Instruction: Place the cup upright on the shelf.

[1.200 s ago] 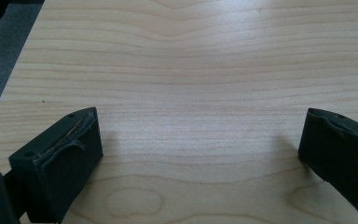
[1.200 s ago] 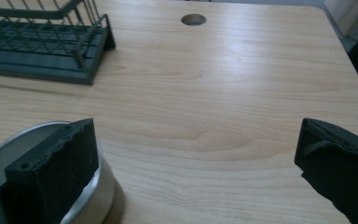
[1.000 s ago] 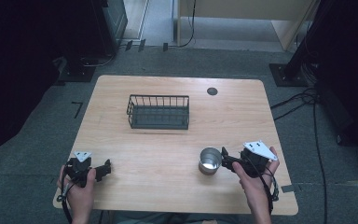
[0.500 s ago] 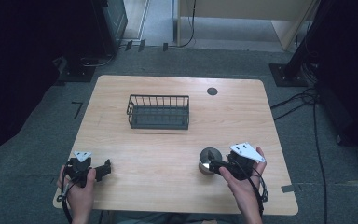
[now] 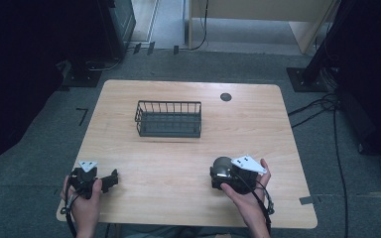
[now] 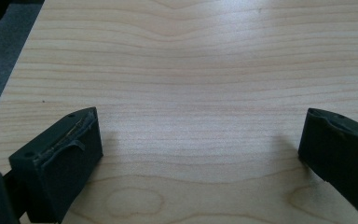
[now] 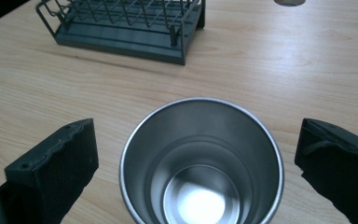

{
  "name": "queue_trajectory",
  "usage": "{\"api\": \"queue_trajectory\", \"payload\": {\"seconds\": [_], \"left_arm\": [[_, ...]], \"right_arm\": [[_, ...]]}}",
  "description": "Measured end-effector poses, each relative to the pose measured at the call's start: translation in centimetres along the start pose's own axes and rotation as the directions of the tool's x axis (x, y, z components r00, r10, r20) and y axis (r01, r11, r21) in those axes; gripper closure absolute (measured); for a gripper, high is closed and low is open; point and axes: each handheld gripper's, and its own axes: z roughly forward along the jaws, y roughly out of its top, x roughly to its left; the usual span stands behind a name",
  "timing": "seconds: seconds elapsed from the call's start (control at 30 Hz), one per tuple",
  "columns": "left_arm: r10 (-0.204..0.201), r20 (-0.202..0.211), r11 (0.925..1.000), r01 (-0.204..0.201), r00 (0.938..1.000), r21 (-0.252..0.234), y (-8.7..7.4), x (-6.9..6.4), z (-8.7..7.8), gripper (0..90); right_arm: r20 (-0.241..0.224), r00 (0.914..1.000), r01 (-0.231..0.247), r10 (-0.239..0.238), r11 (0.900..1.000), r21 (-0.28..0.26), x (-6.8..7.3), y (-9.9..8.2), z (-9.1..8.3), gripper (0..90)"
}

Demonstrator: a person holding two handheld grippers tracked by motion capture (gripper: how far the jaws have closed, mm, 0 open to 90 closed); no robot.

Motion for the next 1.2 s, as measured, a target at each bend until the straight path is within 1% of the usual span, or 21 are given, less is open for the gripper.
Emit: {"api": "queue_trajectory", "payload": {"seconds": [0.07,0.1,0.13,0.27,0.4,0.43,0.53,0.73,0.77,0.87,0.93,1.0,1.07,1.2], "left_arm": [[0.0,0.0,1.0,0.0,1.0,0.0,0.0,0.0,0.0,0.0],[0.0,0.0,1.0,0.0,1.0,0.0,0.0,0.0,0.0,0.0],[0.0,0.0,1.0,0.0,1.0,0.0,0.0,0.0,0.0,0.0],[0.0,0.0,1.0,0.0,1.0,0.0,0.0,0.0,0.0,0.0],[0.006,0.006,1.0,-0.006,1.0,0.001,0.0,0.0,0.0,0.0],[0.006,0.007,1.0,-0.006,1.0,0.0,0.0,0.0,0.0,0.0],[0.006,0.007,1.0,-0.006,1.0,0.0,0.0,0.0,0.0,0.0],[0.007,0.007,1.0,-0.007,1.0,0.0,0.0,0.0,0.0,0.0],[0.007,0.007,1.0,-0.007,1.0,0.0,0.0,0.0,0.0,0.0],[0.007,0.007,1.0,-0.007,1.0,0.0,0.0,0.0,0.0,0.0],[0.007,0.007,1.0,-0.007,0.9999,0.0,0.0,0.0,0.0,0.0],[0.007,0.007,1.0,-0.007,1.0,0.0,0.0,0.0,0.0,0.0],[0.007,0.007,1.0,-0.007,1.0,0.0,0.0,0.0,0.0,0.0],[0.007,0.007,1.0,-0.007,1.0,0.0,0.0,0.0,0.0,0.0]], "right_arm": [[0.016,0.9998,0.009,-0.009,0.9999,0.008,0.0,-0.3,0.4,0.0],[0.015,0.9998,0.012,-0.013,0.9998,0.013,0.0,-0.5,0.6,0.0],[0.014,0.9999,0.006,-0.007,0.9998,0.019,0.0,-0.7,0.8,0.0],[0.026,0.9996,0.012,-0.013,0.9991,0.042,-0.1,-1.4,1.6,0.0],[0.029,0.9995,0.01,-0.012,0.9983,0.057,-0.1,-1.7,2.1,0.0],[0.028,0.9995,0.009,-0.011,0.9975,0.071,-0.1,-2.0,2.5,0.0],[0.03,0.9995,0.011,-0.014,0.9964,0.084,0.0,-2.2,3.0,0.7],[0.054,0.9984,0.012,-0.017,0.9968,0.079,0.0,-2.4,3.3,10.2],[0.059,0.9982,0.008,-0.012,0.9974,0.072,0.0,-2.4,3.2,12.4],[0.062,0.9979,0.013,-0.017,0.9984,0.054,0.1,-2.3,3.0,16.9],[0.067,0.9976,0.014,-0.017,0.9984,0.055,0.1,-2.2,2.9,17.6],[0.055,0.9984,0.01,-0.013,0.998,0.063,0.1,-2.0,2.9,17.9],[0.055,0.9984,0.008,-0.011,0.9979,0.064,0.0,-1.7,2.8,17.9],[0.043,0.999,0.011,-0.013,0.9984,0.055,0.2,-1.1,2.7,18.0]]}}
